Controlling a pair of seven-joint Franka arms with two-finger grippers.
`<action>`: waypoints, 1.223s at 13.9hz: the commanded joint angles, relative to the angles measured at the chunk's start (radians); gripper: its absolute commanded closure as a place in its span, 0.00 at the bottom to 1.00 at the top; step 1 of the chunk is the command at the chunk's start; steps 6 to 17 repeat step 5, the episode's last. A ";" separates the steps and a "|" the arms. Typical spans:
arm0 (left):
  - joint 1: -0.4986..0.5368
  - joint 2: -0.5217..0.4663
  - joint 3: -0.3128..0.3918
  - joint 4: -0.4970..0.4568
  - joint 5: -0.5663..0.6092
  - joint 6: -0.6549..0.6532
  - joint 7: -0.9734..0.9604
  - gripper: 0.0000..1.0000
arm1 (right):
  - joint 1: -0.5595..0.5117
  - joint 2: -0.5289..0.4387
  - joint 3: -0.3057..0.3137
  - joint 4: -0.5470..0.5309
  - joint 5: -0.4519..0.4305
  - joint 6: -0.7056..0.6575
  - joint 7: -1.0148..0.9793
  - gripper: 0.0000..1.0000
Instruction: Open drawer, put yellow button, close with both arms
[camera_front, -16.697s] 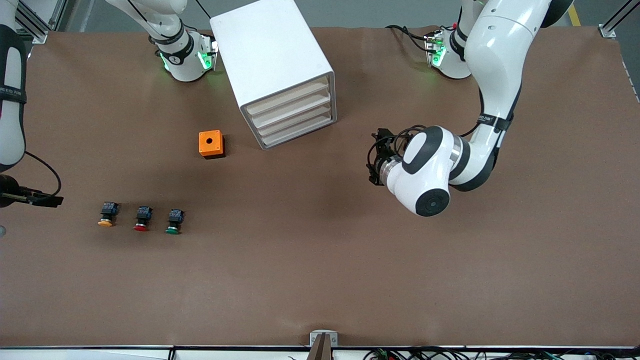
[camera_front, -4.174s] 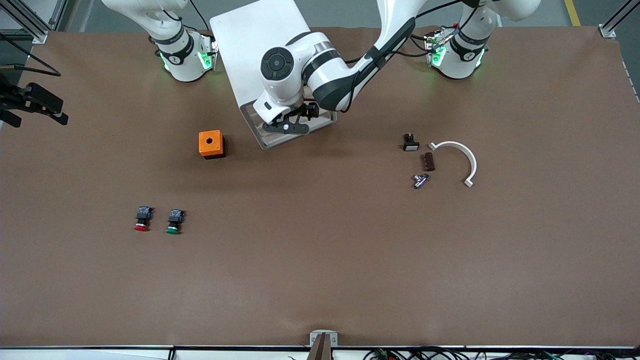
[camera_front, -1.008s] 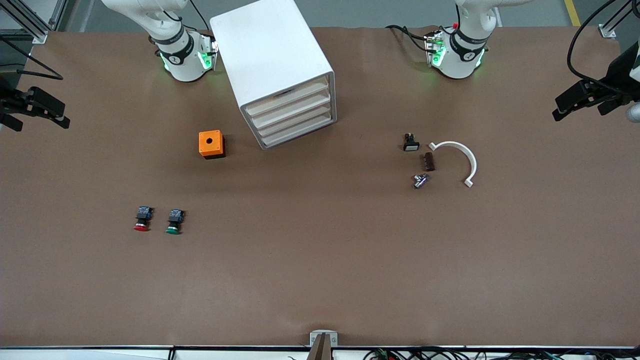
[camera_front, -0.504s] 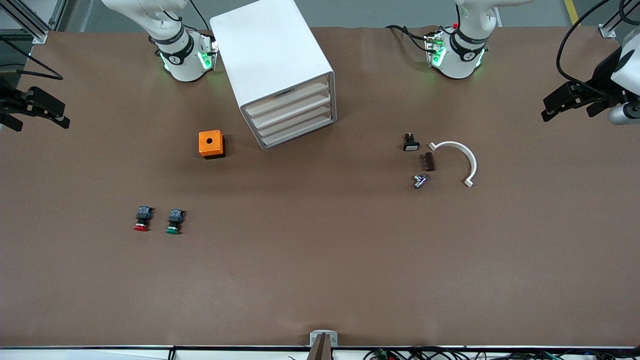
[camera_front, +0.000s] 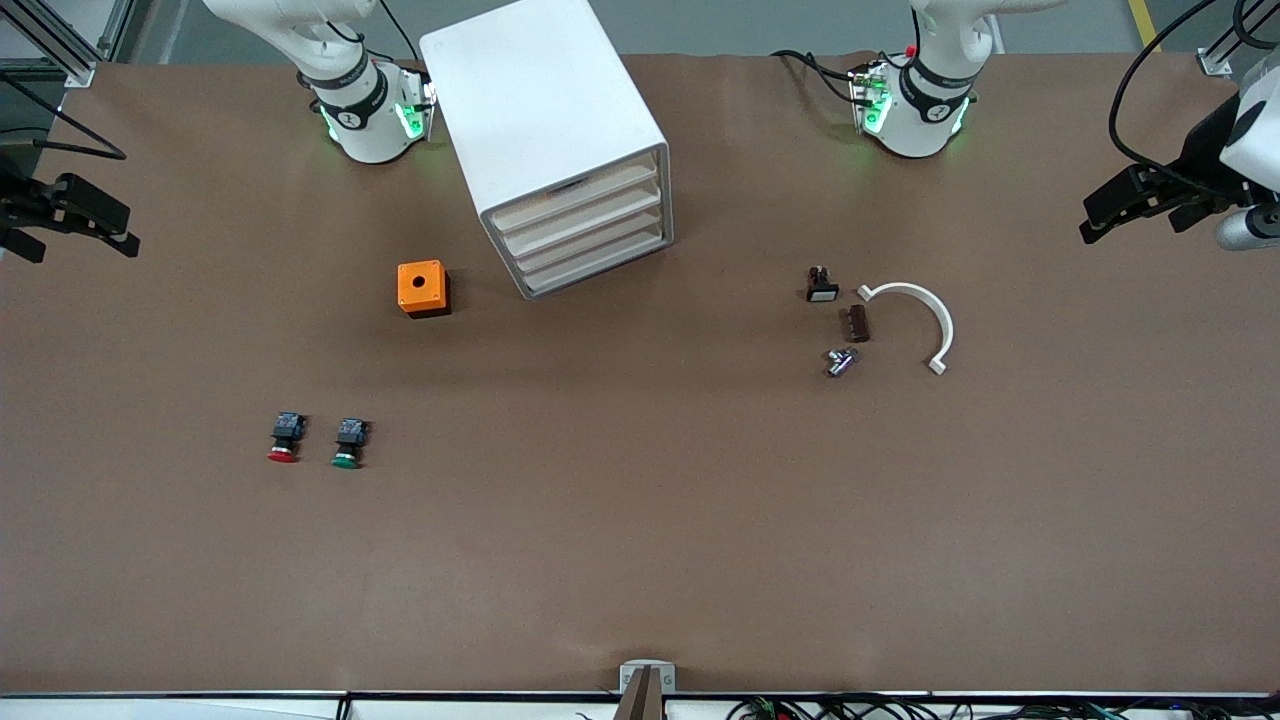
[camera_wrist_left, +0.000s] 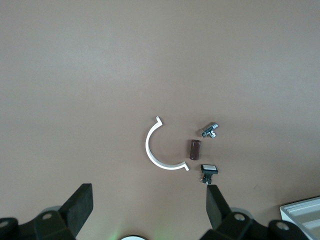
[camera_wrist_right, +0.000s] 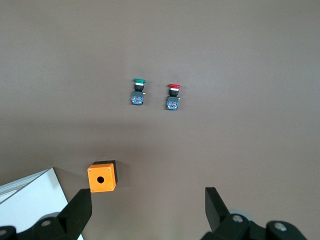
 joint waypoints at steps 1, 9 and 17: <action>0.005 -0.013 -0.004 0.015 -0.007 -0.035 -0.019 0.00 | -0.008 0.014 0.006 0.029 -0.014 -0.014 -0.003 0.00; 0.001 0.033 -0.004 0.076 0.007 -0.064 -0.009 0.00 | -0.008 0.014 0.006 0.029 -0.014 -0.014 -0.003 0.00; 0.001 0.033 -0.004 0.076 0.007 -0.064 -0.009 0.00 | -0.008 0.014 0.006 0.029 -0.014 -0.014 -0.003 0.00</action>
